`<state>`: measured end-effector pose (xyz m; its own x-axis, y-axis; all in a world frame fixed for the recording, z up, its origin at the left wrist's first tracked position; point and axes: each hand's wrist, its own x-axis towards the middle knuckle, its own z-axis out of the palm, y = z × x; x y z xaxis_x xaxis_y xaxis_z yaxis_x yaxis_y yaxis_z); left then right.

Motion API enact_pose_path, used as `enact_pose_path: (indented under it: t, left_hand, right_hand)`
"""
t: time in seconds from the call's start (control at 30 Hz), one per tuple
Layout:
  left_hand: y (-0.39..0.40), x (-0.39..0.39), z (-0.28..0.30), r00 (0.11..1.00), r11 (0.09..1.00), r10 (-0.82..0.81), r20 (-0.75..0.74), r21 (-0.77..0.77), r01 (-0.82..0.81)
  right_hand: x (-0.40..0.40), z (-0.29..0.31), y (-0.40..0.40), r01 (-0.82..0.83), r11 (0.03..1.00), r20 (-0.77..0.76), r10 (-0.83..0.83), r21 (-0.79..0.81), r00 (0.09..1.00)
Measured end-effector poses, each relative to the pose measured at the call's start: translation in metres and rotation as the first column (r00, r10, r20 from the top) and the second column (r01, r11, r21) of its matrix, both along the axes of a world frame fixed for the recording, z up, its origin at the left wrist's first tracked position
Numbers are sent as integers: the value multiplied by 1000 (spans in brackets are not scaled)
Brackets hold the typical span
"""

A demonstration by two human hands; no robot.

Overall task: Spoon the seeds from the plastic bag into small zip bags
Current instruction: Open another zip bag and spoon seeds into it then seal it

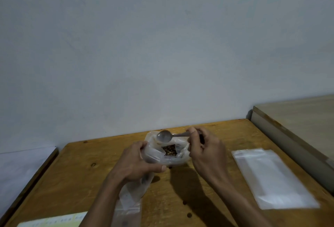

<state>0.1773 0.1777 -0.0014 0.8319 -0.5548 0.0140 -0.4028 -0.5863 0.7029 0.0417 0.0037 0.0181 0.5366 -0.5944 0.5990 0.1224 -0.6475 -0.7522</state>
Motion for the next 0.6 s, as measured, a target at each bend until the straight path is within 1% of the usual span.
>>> enact_pose_path:
  t: [0.07, 0.13, 0.2, 0.23, 0.27, 0.3, 0.33, 0.37, 0.43, 0.5, 0.53, 0.6]
  left_hand:
    - [1, -1, 0, 1000, 1000, 4, -1, -6, -4]
    - [1, -3, 2, 1000, 1000, -3, 4, -19, 3]
    - [-1, -4, 4, 1000, 999, -12, 17, -37, 12]
    - [-1, -4, 6, 1000, 999, -15, 24, -49, 16]
    - [-2, -5, 8, 999, 998, -19, 30, -60, 21]
    - [-3, -5, 10, 999, 997, -23, 32, -72, 25]
    - [-5, -6, 12, 999, 996, -27, 35, -80, 30]
    - [-6, -6, 14, 999, 996, -32, 39, -82, 35]
    - [-8, -7, 16, 998, 996, -40, 46, -78, 44]
    - [-9, -7, 15, 997, 997, -46, 55, -57, 50]
    - [-8, -7, 14, 997, 998, -44, 58, -38, 46]
    - [-5, -6, 12, 998, 999, -33, 50, 13, 33]
  right_hand:
    - [2, -12, -11, 80, 988, 33, -76, -130, 997]
    - [5, -29, -15, 70, 966, -38, -82, -248, 996]
    - [7, -46, -12, 24, 957, -117, -60, -289, 991]
    - [7, -52, -8, 10, 967, -139, -47, -254, 989]
    - [6, -54, -3, 17, 985, -163, -45, -170, 986]
    - [6, -54, 1, 37, 999, -196, -44, -36, 980]
    - [6, -53, 4, 75, 989, -237, -44, 125, 971]
    - [6, -53, 5, 123, 952, -276, -43, 280, 960]
    - [10, -52, 7, 188, 843, -327, -15, 503, 945]
    - [12, -49, 9, 190, 727, -307, 30, 660, 951]
    - [13, -47, 9, 177, 681, -280, 44, 711, 959]
    - [12, -45, 6, 154, 630, -242, 55, 761, 969]
